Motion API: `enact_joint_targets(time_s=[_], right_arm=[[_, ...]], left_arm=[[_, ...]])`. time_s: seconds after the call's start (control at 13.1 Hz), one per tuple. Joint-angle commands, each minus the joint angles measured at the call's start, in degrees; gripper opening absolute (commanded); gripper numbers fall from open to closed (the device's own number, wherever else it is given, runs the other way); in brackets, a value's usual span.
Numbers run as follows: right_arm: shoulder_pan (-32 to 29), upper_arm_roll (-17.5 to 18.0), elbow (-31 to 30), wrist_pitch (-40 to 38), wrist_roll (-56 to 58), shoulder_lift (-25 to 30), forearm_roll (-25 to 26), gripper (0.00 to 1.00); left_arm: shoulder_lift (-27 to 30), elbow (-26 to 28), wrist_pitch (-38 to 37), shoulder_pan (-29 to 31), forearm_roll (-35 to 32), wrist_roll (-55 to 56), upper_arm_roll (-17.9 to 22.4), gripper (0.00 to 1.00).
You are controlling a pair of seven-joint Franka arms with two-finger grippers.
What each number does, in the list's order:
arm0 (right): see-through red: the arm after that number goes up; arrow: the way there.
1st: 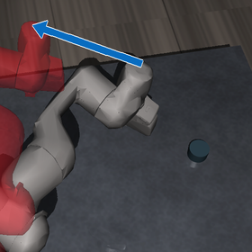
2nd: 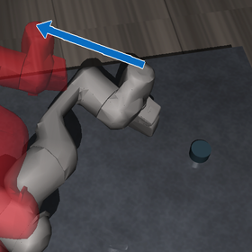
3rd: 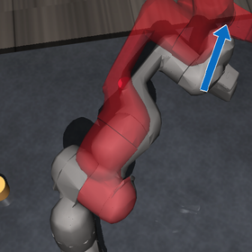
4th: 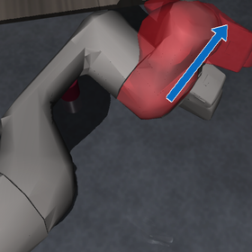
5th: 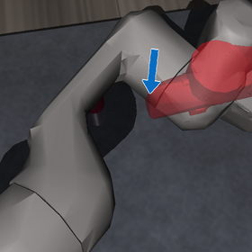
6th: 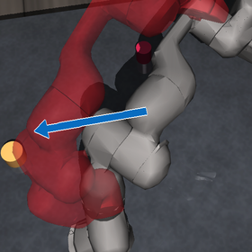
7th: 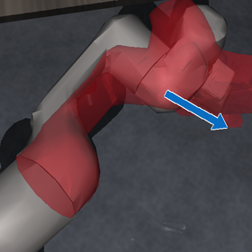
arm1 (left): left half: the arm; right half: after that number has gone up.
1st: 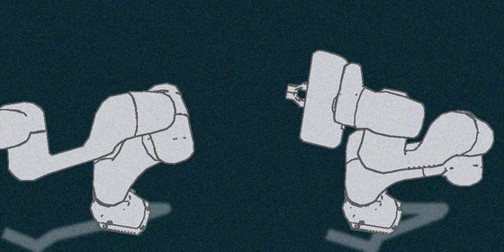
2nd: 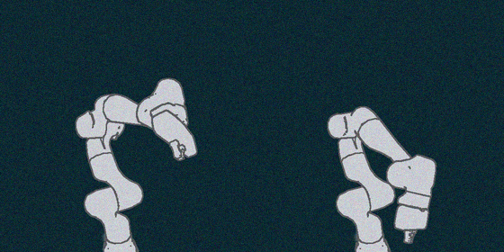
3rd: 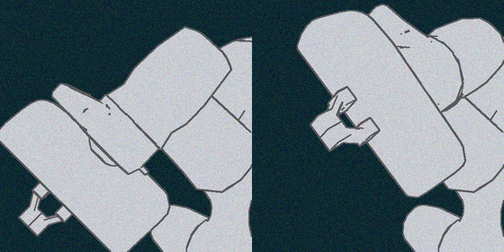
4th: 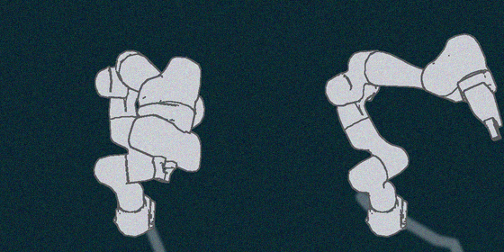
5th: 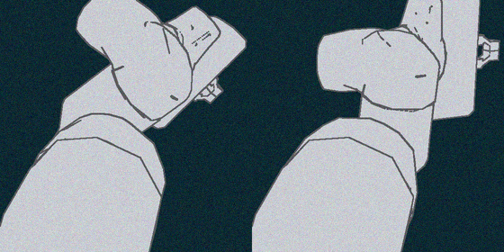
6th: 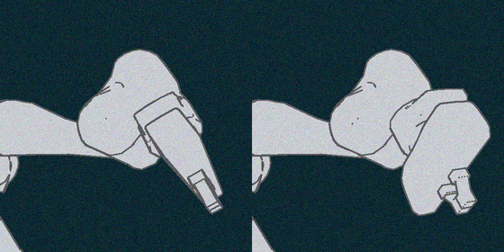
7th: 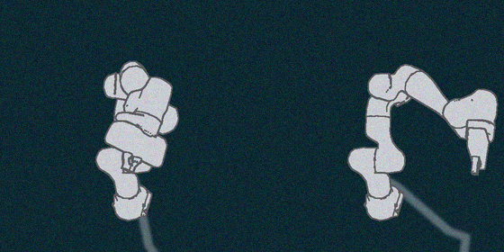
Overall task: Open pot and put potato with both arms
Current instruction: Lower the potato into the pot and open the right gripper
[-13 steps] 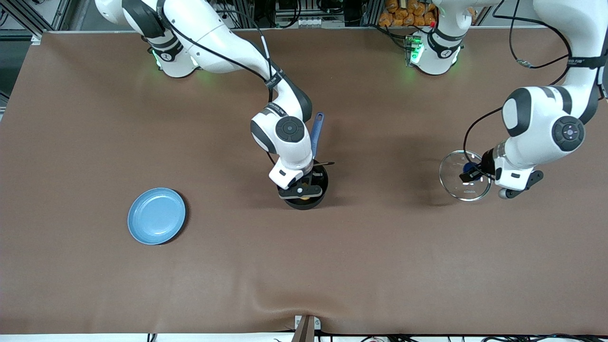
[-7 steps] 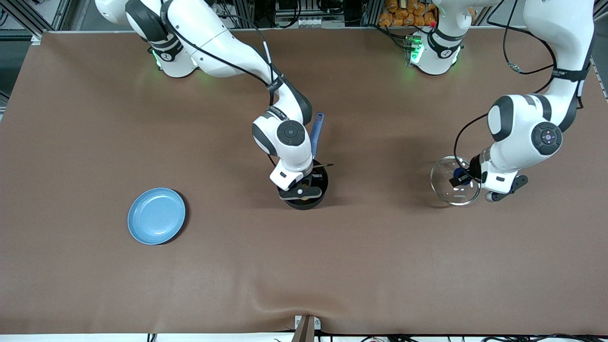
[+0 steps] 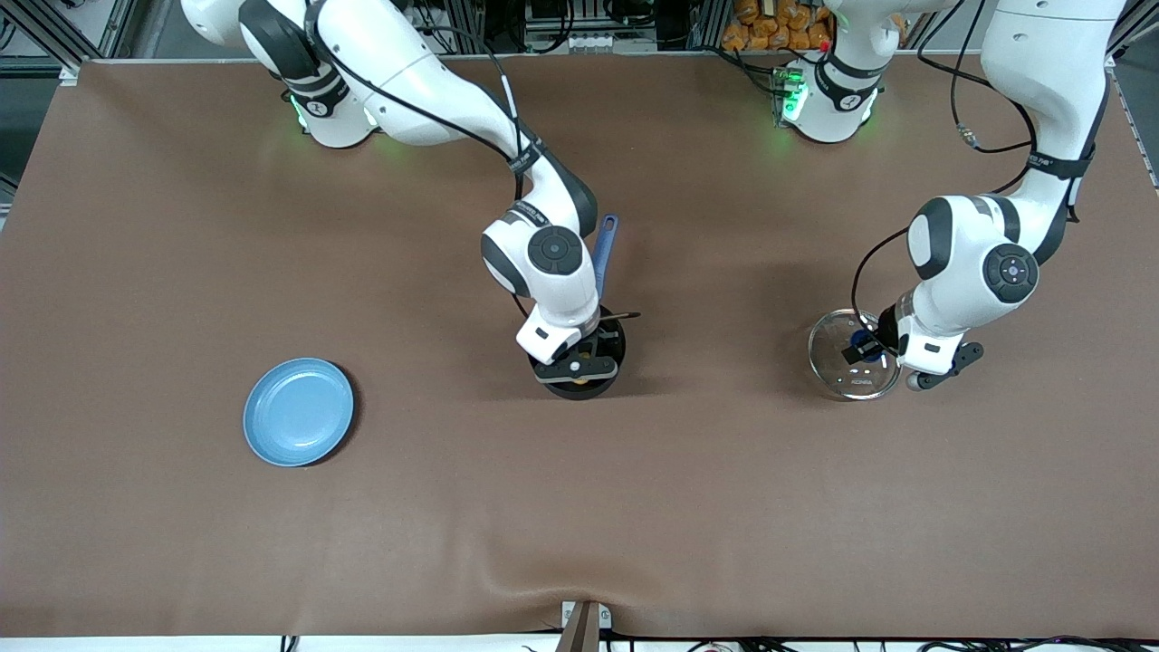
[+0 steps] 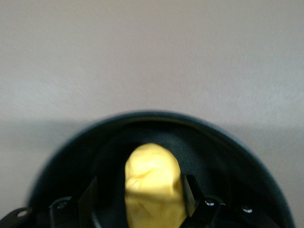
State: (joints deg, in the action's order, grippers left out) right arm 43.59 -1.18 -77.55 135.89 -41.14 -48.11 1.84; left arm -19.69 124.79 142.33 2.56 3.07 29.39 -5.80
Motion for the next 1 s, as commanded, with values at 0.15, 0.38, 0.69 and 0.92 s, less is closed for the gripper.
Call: enact_joint_targets(time_s=[0.15,0.38,0.69,0.92], right_arm=[[-2.88,0.21,-1.29,-15.53,0.62,14.16,-0.35,0.82],[-8.06,1.09,-3.82,-24.87,1.06,25.4,-0.35,0.87],[-17.11,1.09,-12.27,-30.05,9.12,40.09,-0.35,1.0],[-24.23,1.09,-12.28,-37.35,17.1,46.25,-0.35,1.0]], left_arm=[[-0.52,0.54,1.9,-0.27,1.06,-1.09,-0.27,0.0],[-1.57,0.19,1.9,-0.45,1.06,-0.65,-0.36,0.27],[-0.18,-0.34,1.11,-0.45,1.06,-0.12,-0.44,1.0],[4.3,-4.53,-7.54,0.08,1.06,-0.12,-0.71,1.0]])
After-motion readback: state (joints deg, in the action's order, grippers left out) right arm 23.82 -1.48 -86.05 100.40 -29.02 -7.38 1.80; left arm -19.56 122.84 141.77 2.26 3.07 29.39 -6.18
